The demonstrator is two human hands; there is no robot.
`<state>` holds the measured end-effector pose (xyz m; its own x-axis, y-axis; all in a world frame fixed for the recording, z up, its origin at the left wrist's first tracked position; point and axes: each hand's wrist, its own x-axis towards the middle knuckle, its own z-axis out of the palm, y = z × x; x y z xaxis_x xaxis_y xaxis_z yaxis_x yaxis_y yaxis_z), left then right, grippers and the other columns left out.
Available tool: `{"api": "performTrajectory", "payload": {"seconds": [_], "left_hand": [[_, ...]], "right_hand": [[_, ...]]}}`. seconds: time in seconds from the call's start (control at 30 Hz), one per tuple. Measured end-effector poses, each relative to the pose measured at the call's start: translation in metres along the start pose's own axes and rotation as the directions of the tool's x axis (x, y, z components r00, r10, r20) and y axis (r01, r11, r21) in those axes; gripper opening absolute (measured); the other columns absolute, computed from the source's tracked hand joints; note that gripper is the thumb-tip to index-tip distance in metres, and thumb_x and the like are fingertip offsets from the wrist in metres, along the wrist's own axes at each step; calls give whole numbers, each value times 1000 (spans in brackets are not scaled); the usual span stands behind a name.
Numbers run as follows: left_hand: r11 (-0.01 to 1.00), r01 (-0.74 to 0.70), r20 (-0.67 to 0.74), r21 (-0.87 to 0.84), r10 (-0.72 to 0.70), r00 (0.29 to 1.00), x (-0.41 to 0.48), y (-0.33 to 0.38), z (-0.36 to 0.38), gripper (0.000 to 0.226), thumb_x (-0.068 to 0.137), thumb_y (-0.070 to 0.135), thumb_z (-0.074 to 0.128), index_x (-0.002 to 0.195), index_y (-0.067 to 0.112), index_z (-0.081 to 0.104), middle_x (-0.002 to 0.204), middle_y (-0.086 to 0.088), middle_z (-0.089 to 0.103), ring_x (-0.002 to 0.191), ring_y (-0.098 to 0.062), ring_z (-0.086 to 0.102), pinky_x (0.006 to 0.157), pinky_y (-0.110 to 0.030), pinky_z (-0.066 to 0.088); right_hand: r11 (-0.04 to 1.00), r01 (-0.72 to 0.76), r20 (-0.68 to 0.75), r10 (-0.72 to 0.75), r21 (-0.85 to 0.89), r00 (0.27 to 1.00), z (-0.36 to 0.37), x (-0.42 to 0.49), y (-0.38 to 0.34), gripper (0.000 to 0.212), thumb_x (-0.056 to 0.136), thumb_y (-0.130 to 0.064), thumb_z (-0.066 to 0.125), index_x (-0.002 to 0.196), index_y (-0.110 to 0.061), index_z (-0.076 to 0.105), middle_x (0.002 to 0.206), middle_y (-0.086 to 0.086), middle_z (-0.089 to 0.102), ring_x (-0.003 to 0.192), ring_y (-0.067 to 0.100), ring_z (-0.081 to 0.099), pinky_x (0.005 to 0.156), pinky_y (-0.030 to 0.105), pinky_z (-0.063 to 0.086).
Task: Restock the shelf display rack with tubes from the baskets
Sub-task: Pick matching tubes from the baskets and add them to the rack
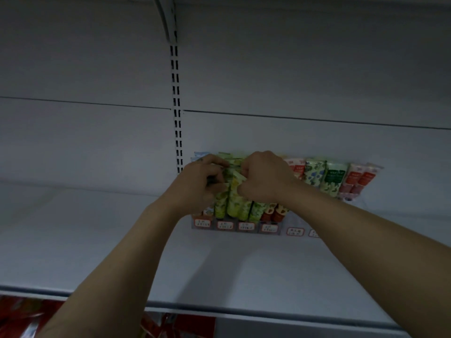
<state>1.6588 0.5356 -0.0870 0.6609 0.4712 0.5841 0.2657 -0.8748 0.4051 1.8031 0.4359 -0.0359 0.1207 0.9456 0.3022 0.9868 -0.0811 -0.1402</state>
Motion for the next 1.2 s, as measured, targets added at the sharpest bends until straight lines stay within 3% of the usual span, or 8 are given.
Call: {"api": "performTrajectory", "payload": {"seconds": [0.27,0.4,0.5,0.57,0.63,0.9,1.1,1.2], "left_hand": [[957,-92,-74,274,116,990,-2,-4,2,13,81,28,63,75,16,65,104,0,53,88,-14,40,73,-32,33],[949,-92,-44,301,110,993,1,-6,0,14,77,32,56,76,21,64,100,2,55,93,-20,43,76,-36,34],[977,-70,-24,201,76,997,1,-8,4,9,78,30,56,77,21,58,100,2,55,94,-20,44,80,-43,43],[980,-64,-27,188,71,997,0,-8,6,9,79,29,54,77,21,56,96,2,56,90,-19,42,78,-44,43],[979,-65,-31,192,72,997,0,-7,6,9,78,28,52,77,19,55,90,2,56,87,-18,40,76,-43,43],[988,-84,-47,131,91,995,-2,-9,4,10,82,32,56,76,29,49,87,9,50,87,-16,40,75,-39,41],[992,-60,-60,109,67,996,-2,-8,4,15,78,29,55,77,17,64,95,3,61,97,-15,40,82,-36,42],[993,-49,-70,105,57,996,-2,-9,4,16,79,27,56,77,14,66,98,0,63,98,-17,40,84,-34,41]], "right_hand": [[964,137,-62,-155,-230,986,11,-1,0,27,76,-15,63,61,-19,41,68,1,44,76,21,43,63,28,30],[908,218,-19,-241,-357,970,12,-9,0,14,84,-21,62,96,-25,67,98,4,51,103,27,44,83,36,29],[881,251,-59,-298,-402,953,25,-15,-8,22,55,-14,79,71,-29,75,83,4,57,84,29,56,77,36,38],[873,274,-111,-343,-403,933,26,-17,-10,4,54,-22,69,54,-25,71,67,3,53,69,27,54,71,34,30],[849,269,-89,-344,-454,935,29,-18,-13,25,61,-30,49,58,-20,71,67,5,53,70,26,52,70,35,23],[814,259,-110,-364,-520,925,28,-11,-3,26,58,-37,85,64,-16,72,77,7,56,80,28,50,69,36,21],[884,193,-84,-251,-426,964,22,-5,-6,34,78,-43,70,101,-18,74,135,6,45,125,29,33,98,39,18],[892,189,-49,-228,-410,972,21,-1,-7,37,84,-46,64,110,-20,70,134,4,43,125,26,30,100,38,22]]}}
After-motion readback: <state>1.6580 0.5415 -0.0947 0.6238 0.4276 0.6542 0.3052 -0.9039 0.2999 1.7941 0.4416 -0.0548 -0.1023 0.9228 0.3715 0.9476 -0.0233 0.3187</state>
